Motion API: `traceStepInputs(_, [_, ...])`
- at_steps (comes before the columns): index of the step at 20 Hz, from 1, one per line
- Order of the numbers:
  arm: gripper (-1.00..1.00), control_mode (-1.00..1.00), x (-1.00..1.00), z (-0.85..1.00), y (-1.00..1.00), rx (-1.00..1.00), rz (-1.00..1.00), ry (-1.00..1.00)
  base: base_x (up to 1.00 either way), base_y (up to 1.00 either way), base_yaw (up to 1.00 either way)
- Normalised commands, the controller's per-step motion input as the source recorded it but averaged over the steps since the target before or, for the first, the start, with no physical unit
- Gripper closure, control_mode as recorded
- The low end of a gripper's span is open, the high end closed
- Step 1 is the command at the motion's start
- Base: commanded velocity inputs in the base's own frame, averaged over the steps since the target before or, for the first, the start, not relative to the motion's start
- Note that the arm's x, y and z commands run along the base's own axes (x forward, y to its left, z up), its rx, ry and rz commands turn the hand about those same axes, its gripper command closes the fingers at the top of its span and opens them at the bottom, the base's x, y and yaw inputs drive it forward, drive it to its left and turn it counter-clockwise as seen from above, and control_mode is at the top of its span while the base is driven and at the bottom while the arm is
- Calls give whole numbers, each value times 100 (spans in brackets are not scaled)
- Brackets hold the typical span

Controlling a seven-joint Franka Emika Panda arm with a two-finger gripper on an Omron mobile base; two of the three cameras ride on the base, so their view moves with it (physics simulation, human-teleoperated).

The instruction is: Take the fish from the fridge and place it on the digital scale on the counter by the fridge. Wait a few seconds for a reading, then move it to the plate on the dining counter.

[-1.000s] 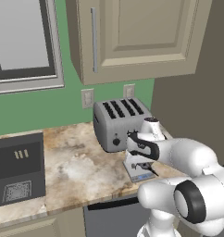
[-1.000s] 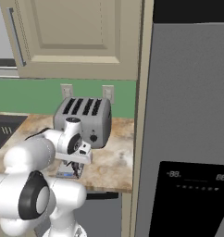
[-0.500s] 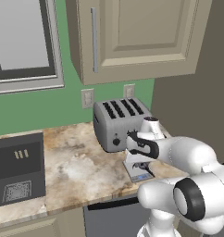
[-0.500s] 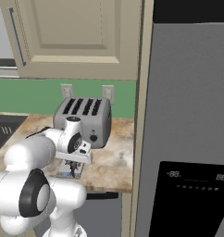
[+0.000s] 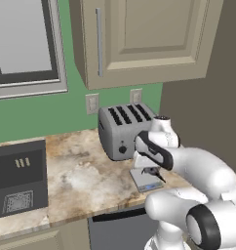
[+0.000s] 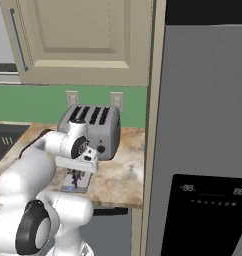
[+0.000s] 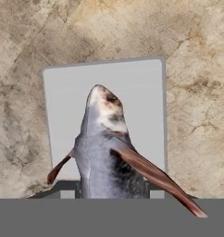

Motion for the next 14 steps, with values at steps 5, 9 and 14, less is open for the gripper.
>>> traceStepInputs(5, [100,-100,-100,100,0,0,0,-1,0,0,0])
traceStepInputs(9, [100,-100,-100,100,0,0,0,0,0,0,0])
traceStepInputs(14, [100,-100,-99,100,1,0,1,0,0,0,0])
